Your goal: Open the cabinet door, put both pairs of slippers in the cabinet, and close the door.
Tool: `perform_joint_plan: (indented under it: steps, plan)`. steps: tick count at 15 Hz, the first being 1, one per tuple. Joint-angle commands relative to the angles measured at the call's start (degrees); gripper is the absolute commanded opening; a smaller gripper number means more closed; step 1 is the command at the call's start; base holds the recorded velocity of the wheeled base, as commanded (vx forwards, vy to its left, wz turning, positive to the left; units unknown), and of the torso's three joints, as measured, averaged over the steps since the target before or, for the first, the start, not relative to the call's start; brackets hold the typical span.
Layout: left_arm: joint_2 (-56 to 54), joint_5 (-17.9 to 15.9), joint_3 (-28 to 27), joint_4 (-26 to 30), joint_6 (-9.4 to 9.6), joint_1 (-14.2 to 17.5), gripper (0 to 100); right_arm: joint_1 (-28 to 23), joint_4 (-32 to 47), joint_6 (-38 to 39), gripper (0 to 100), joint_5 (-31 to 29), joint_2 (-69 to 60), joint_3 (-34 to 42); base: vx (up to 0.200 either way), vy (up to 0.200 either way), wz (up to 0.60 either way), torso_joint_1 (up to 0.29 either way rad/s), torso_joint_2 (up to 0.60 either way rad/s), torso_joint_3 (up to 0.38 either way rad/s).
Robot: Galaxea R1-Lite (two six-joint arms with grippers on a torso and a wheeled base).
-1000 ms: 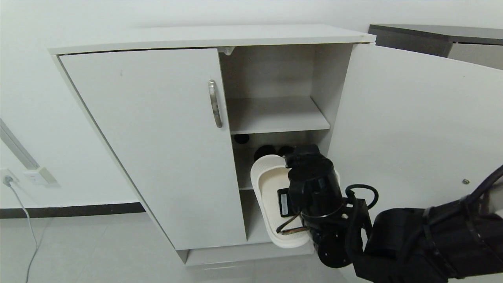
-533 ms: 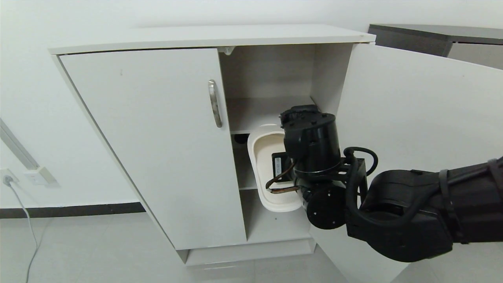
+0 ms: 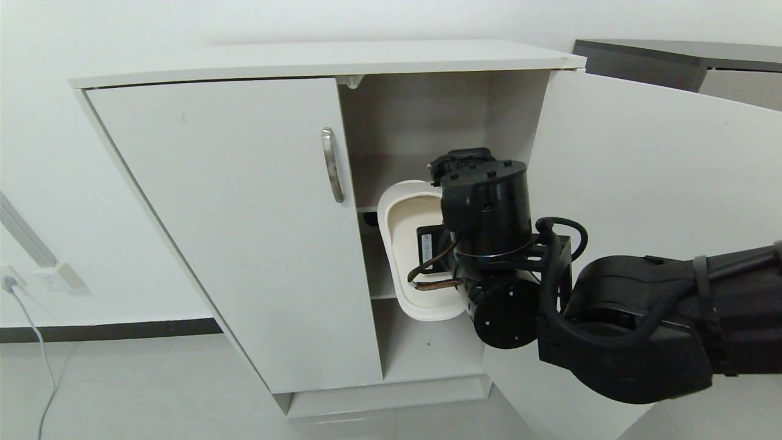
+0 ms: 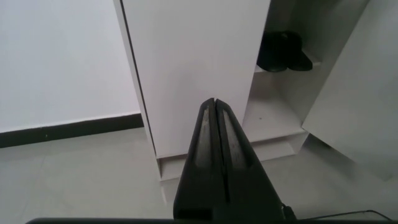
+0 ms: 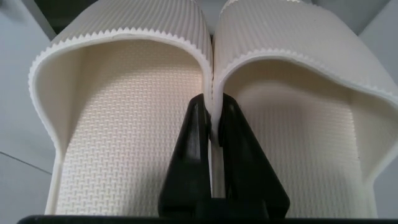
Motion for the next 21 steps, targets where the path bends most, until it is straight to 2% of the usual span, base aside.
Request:
perform_joint_plan:
  steps: [1, 7, 14, 16, 18, 21]
  plan:
    - [0.1, 0.0, 0.0, 0.0, -0.01, 0.0, 0, -0.1, 0.2, -0.1, 0, 0.2, -0.1, -1.0, 0.2, 0.0, 0.0, 0.007, 0.0, 0.007]
    - [0.1, 0.0, 0.0, 0.0, -0.01, 0.0, 0, -0.2, 0.0, -0.1, 0, 0.2, 2.4, -1.8, 0.2, 0.0, 0.0, 0.002, 0.0, 0.005]
    - [0.1, 0.0, 0.0, 0.0, -0.09, 0.0, 0, -1.6, 0.6, -0.1, 0, 1.3, 6.2, -7.8, 0.0, 0.0, 0.0, 0.0, 0.0, 0.0]
    - [0.1, 0.0, 0.0, 0.0, -0.09, 0.0, 0, -2.8, 3.7, 0.0, 0, 1.9, 7.1, -10.3, 0.0, 0.0, 0.0, 0.0, 0.0, 0.0]
    - [0.1, 0.0, 0.0, 0.0, -0.09, 0.0, 0, -4.2, 9.9, 0.8, 0, 3.6, 7.8, -14.6, 0.0, 0.0, 0.0, 0.0, 0.0, 0.0]
    - [0.1, 0.0, 0.0, 0.0, -0.18, 0.0, 0, -5.8, 11.8, 1.3, 0, 4.5, 9.9, -19.5, 0.0, 0.0, 0.0, 0.0, 0.0, 0.0]
